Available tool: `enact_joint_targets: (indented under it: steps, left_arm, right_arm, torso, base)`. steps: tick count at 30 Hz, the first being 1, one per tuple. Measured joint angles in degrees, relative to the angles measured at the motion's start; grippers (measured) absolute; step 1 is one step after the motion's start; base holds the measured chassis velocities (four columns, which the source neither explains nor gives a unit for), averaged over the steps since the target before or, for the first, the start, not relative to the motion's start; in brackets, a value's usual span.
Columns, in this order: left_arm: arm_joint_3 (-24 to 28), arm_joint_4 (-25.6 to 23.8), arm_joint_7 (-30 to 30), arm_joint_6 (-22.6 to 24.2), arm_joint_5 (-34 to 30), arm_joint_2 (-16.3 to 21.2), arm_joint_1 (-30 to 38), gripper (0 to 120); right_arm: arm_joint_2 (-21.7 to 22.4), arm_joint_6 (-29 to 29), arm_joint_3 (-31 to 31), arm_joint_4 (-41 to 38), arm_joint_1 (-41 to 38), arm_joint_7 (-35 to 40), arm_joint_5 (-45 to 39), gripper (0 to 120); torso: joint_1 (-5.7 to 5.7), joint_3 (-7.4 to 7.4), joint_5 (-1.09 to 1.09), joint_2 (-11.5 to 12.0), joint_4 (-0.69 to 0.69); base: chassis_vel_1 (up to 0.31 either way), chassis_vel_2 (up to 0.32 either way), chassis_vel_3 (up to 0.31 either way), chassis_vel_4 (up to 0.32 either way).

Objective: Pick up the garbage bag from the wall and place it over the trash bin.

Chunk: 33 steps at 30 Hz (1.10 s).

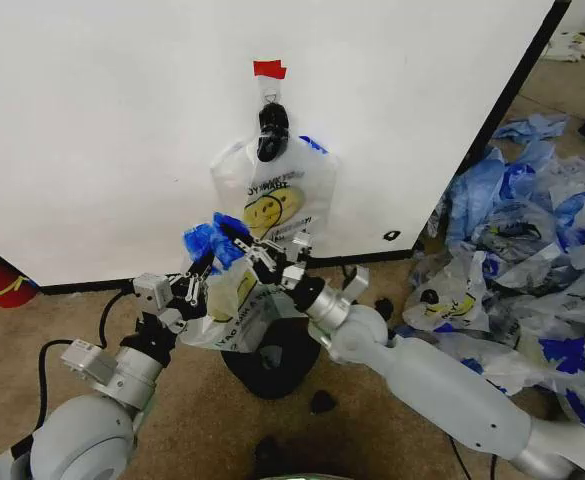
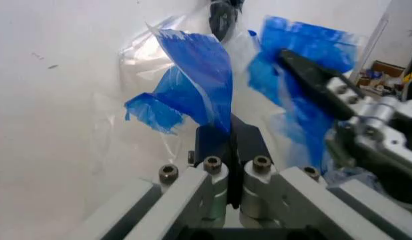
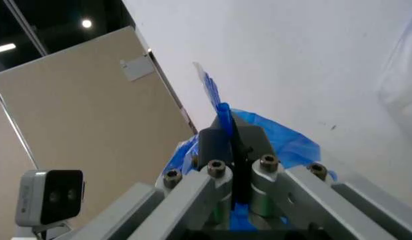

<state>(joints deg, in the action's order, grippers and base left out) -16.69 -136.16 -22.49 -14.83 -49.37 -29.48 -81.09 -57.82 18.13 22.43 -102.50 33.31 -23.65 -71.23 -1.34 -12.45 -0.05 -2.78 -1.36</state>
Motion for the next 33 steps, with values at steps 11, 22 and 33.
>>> enact_joint_targets:
  steps: [11,22,33]
  left_arm:
    - [0.0,0.1,0.2,0.0,2.0,-1.4,-2.6,0]
    - [-0.4,0.4,1.2,-1.1,6.7,-4.0,-9.4,0]
    - [-2.4,0.0,1.7,-1.5,8.4,-4.8,-12.8,0]
  right_arm:
    - [5.4,0.0,-4.2,-3.5,6.6,-1.4,0.7,0]
    - [6.4,0.0,-5.5,-5.3,11.9,-1.4,2.9,0]
    - [6.0,0.7,-7.4,-3.6,16.2,-2.7,5.0,0]
  torso:
    - [0.0,0.0,0.0,0.0,0.01]
    - [0.0,0.01,-0.01,0.0,0.02]
    - [0.0,0.0,0.0,0.0,0.0]
  base:
    - [0.0,0.0,0.0,0.0]
    - [0.0,0.0,0.0,0.0]
    - [0.0,0.0,0.0,0.0]
